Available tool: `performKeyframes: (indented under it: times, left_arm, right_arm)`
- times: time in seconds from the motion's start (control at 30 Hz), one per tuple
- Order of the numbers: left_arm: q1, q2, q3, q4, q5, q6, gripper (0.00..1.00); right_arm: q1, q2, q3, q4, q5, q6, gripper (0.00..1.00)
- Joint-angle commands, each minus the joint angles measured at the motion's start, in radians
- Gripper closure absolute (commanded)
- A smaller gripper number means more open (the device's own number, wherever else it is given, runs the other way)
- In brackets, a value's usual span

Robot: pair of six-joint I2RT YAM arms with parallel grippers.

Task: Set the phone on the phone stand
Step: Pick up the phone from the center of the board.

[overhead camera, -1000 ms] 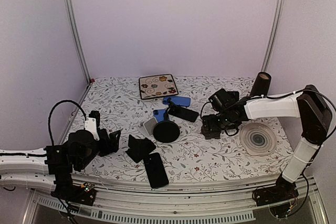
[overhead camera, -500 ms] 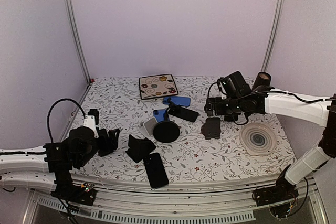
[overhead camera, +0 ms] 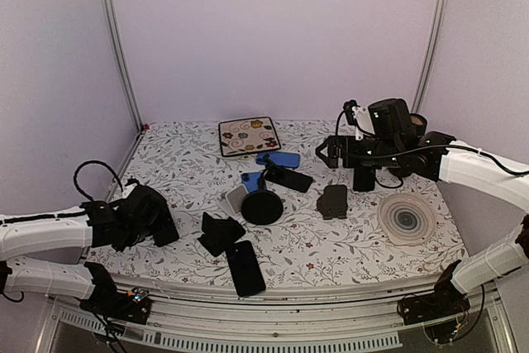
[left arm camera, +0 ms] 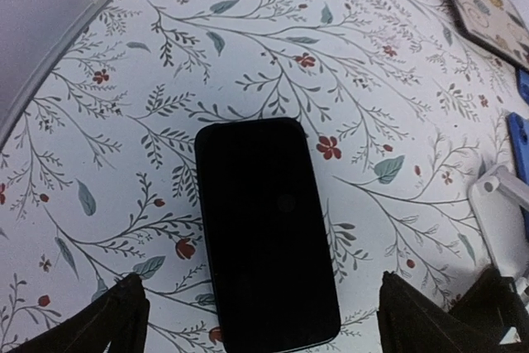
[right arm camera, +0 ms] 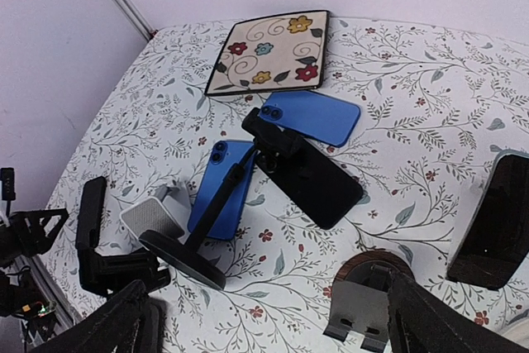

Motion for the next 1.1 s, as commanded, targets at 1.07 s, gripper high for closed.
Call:
performKeyframes:
  times: [1.07]
  left_arm:
    - [0.191,0.512,0.111,0.210,0.150,0.026,0.19]
  right_arm:
    - [-0.004,-0.023,-0.040,0.114,-0.130,0.007,0.01]
